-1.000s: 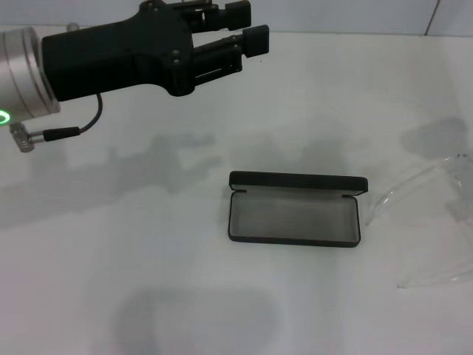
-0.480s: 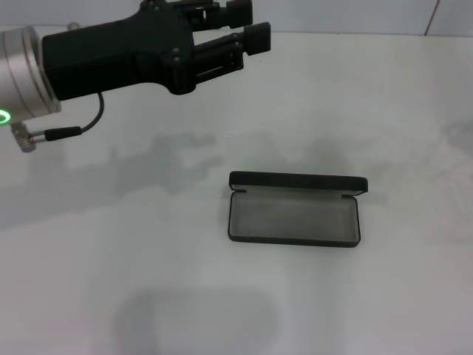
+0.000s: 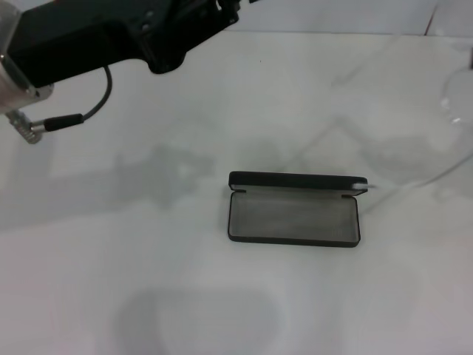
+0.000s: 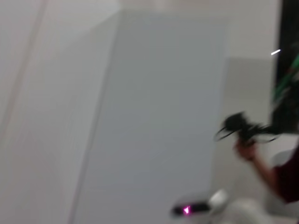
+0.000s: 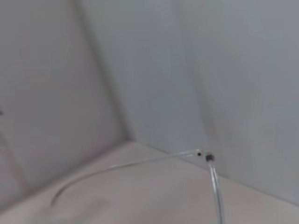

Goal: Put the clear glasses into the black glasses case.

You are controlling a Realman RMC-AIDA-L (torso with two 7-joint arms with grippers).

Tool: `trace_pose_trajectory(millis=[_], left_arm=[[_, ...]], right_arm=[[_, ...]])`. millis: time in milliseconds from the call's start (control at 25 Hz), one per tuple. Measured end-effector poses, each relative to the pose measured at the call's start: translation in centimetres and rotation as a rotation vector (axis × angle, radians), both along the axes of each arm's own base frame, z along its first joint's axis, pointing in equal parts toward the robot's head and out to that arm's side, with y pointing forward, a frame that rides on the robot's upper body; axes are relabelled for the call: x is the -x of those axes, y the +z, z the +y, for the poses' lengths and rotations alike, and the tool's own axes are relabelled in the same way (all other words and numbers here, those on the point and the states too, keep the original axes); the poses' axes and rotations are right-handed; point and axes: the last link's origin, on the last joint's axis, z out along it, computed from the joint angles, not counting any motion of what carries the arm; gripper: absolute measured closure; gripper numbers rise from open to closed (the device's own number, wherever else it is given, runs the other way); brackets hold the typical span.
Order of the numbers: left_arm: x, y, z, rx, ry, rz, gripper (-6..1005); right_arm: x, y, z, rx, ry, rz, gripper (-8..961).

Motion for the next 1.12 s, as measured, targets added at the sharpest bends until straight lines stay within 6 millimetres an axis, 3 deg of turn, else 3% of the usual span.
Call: trace_pose_trajectory(millis=[240,520,1120], left_arm=[[-0.8,-0.5,-0.8,0.063,-0.098,-0.042,859],[-1.2,-3.6,-1.0,0.148,-0.148,-0.007,858],[-0.5,-5.2,-0.7,0.175,-0.132,-0.005,874]], right_arm=[[0.4,-4.2,0.9,0.187,0.162,0.136,878],[2.6,-7.6,1.4,0.334,0.309,0.237,879],[3.7,-7.9,1.4,0.348,0.367,0.278,878]])
